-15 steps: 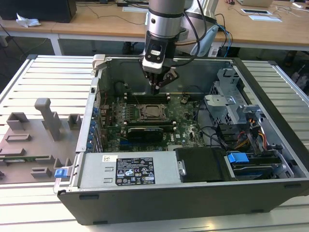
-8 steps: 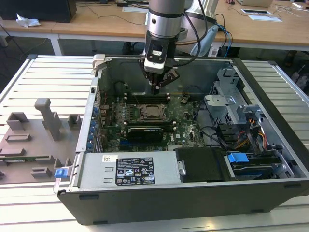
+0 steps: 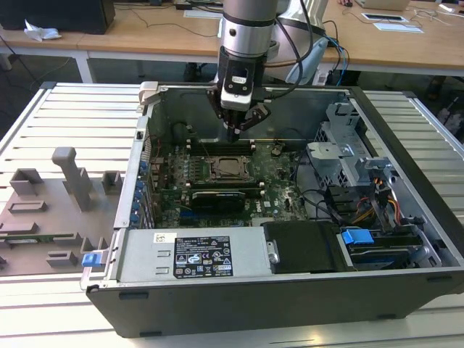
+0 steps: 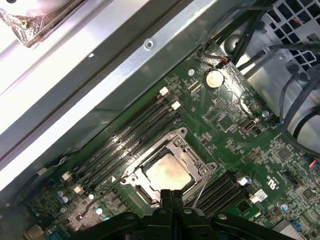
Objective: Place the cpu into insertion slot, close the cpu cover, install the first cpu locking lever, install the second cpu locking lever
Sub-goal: 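Install the first cpu locking lever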
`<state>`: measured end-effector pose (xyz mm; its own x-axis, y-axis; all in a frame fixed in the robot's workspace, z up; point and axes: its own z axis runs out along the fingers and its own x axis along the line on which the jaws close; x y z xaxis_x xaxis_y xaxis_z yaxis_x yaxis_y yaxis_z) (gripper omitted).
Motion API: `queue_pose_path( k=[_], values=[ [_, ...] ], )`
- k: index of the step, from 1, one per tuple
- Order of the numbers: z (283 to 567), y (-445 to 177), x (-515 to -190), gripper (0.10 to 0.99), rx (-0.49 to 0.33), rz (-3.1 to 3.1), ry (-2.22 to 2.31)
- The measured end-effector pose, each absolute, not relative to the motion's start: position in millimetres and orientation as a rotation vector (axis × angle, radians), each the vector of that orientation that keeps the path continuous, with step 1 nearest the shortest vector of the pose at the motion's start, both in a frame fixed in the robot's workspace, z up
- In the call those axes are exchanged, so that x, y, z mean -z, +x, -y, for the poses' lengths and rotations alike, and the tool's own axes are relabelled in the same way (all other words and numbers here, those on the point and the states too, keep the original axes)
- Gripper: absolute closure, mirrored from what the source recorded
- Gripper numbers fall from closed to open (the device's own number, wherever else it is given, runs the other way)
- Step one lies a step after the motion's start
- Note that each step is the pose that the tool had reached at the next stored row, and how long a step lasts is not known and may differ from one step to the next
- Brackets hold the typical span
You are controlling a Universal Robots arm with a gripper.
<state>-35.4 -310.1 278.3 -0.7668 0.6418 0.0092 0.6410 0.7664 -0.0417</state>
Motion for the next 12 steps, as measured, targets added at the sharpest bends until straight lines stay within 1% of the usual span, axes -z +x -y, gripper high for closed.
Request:
queue_pose_path(
  k=[12],
  values=[
    [310.1,-35.4,-278.3,0.98,-0.059,3.007,-0.835]
  ],
)
